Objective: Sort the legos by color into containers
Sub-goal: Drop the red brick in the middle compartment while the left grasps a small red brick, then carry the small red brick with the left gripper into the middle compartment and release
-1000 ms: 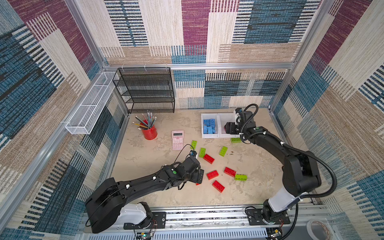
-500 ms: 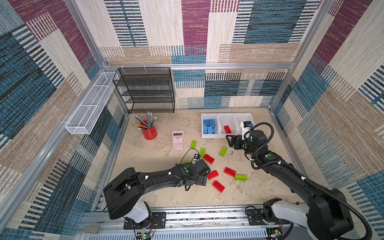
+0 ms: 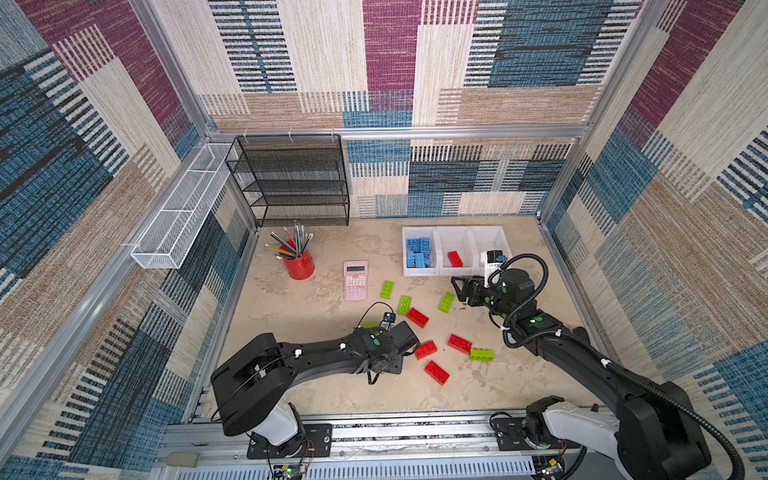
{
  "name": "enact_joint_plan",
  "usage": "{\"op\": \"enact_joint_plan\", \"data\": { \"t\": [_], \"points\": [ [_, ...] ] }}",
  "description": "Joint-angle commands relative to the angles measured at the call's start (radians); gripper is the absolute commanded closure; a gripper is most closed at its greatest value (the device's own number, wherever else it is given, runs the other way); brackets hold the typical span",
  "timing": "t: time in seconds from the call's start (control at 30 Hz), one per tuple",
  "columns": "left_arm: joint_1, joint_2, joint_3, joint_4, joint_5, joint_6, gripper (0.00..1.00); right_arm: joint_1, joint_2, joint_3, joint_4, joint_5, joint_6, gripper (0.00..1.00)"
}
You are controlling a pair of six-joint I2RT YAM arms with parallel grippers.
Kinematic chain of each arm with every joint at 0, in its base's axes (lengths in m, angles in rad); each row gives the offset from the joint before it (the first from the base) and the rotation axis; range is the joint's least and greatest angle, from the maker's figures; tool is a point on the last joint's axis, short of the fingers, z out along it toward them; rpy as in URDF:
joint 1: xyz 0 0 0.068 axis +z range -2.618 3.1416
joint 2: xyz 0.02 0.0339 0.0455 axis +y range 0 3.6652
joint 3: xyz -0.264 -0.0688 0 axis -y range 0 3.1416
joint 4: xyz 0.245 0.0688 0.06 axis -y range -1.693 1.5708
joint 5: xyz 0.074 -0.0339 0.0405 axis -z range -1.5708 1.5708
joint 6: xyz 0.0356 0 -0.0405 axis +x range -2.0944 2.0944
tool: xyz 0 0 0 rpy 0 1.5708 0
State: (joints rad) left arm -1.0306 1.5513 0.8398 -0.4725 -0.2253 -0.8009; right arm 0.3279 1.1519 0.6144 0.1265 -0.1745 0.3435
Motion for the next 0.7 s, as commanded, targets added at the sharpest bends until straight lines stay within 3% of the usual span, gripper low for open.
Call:
{"op": "enact_joint_plan", "data": {
  "t": [0.0,0.17,0.43,0.67],
  "points": [
    [-0.001,0.009,0.005,-0.023,0.013,-0.005,0.48,0.002,0.009,0.000,0.056,-0.022,0.017,0.19],
    [-0.004,0.030,0.011,-0.008,0.033,0.009,0.50,0.001,0.008,-0.004,0.055,-0.022,0.017,0.19],
    [-0.005,0.029,0.024,-0.008,0.030,0.023,0.62,0.002,0.002,-0.002,0.046,-0.020,0.018,0.19],
    [-0.001,0.009,0.131,-0.088,-0.015,0.092,0.65,0.002,-0.049,-0.046,0.086,-0.051,0.050,0.20]
  ]
}}
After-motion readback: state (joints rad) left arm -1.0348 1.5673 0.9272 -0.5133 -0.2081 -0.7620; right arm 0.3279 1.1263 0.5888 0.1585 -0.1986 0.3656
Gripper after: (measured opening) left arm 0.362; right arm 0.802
